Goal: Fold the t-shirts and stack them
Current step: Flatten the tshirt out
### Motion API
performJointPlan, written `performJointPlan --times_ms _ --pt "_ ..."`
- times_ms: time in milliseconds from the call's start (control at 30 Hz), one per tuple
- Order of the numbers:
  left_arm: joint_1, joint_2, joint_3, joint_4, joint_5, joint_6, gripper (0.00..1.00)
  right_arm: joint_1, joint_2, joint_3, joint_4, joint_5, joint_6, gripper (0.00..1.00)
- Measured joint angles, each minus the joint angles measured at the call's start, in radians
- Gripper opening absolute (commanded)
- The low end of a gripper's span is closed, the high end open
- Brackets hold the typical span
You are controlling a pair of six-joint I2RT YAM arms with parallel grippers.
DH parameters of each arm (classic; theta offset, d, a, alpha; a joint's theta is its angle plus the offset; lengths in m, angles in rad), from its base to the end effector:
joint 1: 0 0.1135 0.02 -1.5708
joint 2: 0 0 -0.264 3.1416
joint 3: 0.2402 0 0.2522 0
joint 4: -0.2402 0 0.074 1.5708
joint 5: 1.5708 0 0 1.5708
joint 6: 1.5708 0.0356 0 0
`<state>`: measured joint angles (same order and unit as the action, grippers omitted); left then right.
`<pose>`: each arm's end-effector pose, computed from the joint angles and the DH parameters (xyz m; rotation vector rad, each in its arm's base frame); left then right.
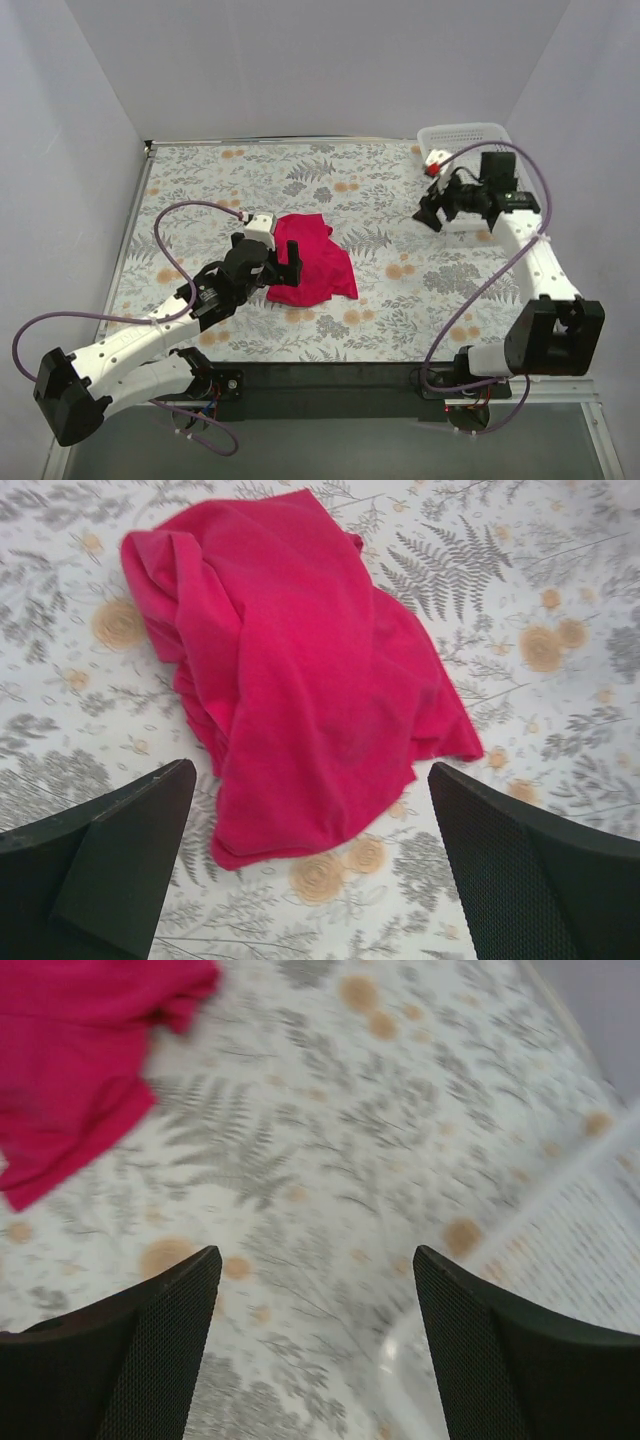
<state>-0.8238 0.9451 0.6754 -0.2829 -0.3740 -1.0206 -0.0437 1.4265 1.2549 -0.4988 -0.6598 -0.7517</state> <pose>0.1513 -0.1443 0.2638 -0.4375 2.1191 -0.7112 0.3143 0.0081 0.3286 -1.0373 1.8201 0.2656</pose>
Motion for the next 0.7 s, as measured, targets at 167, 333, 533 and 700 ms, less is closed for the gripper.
performJointPlan --times_ms 167,333,533,700 --pt "0.001 -0.023 0.018 -0.086 0.032 -0.222 0.95 0.292 -0.168 -0.270 -0.039 -0.158 -0.104 0.73" --pt "0.006 -0.025 0.018 -0.158 0.058 -0.365 0.92 0.387 -0.234 -0.401 -0.053 -0.223 -0.143 0.73" --pt "0.007 0.150 0.027 -0.164 0.053 -0.352 0.79 0.378 -0.282 -0.477 -0.013 -0.234 -0.143 0.75" --pt "0.007 0.358 0.108 -0.213 0.001 -0.314 0.64 0.356 -0.335 -0.531 0.005 -0.251 -0.143 0.76"
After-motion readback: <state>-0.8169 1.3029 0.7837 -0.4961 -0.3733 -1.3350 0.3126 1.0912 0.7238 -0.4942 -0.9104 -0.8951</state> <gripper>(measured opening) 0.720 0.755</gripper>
